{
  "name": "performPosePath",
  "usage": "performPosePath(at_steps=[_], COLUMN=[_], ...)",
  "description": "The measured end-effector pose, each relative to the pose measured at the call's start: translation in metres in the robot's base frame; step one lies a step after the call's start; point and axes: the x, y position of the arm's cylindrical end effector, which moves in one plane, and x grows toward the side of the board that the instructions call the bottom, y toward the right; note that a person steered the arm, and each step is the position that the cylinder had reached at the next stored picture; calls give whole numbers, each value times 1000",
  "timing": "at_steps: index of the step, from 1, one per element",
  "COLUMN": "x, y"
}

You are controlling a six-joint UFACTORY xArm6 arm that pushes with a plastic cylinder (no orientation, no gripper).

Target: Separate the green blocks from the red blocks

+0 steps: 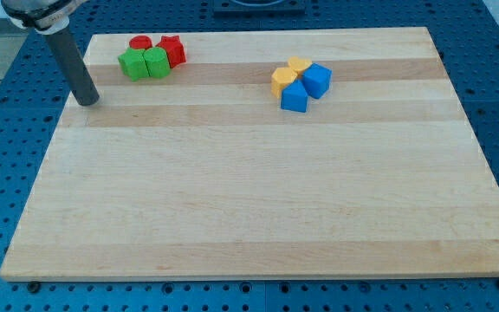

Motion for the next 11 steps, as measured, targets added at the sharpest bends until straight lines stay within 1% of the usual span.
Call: performPosePath(at_steps=[2,3,4,5,6,9,10,11], x=[-42,-60,-69,-84,-89,-88,-77,-57], y=[-13,9,21,21,23,91,103,111])
